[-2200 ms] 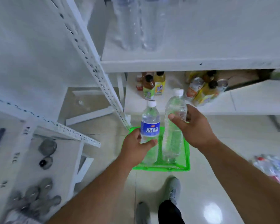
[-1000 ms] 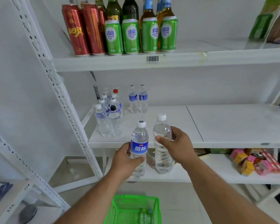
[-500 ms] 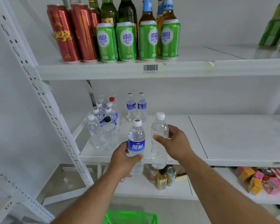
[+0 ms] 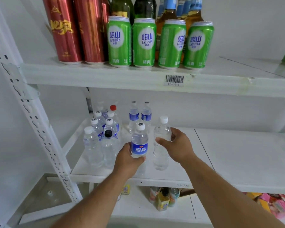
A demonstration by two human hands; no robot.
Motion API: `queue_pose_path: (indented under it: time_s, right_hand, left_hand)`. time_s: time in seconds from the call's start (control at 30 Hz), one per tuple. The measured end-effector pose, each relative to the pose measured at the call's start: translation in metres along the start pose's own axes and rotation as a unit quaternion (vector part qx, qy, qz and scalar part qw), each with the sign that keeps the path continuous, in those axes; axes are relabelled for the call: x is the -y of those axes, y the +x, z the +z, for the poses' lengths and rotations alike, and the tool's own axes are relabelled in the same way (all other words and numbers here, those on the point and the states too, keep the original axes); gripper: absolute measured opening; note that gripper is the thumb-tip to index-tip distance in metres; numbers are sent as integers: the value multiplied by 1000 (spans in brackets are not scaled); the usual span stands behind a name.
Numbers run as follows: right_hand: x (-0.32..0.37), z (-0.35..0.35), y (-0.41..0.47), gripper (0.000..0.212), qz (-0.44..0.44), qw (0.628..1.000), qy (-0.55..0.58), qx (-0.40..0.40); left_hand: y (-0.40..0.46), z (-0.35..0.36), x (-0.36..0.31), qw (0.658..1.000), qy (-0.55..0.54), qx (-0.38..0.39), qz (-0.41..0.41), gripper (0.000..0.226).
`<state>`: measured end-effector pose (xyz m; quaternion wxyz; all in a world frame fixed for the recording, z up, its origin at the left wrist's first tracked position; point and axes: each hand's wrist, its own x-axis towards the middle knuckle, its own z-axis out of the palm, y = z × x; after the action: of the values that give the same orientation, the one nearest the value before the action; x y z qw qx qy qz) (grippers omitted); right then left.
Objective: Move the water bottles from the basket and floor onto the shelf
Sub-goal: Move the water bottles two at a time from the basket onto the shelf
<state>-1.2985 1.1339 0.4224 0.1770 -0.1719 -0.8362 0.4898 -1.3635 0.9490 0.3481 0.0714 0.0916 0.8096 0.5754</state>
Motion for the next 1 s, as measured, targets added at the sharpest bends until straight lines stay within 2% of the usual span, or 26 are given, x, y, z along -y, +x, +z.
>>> queue_pose_path:
  time_s: [0.4,0.77,1.0]
  right_hand:
    - [-31,35,103,41,20,999,4,31]
    - [-68,83,182,59,45,998,-6,46]
    - [-71,103,206,48,43,997,-18,56]
  left_hand:
    - [90,27,16,998,0,-57,-18,56]
    - [174,46,36,992,-16,-124,-19,52]
    - [210,54,45,990,-21,-138,-19,57]
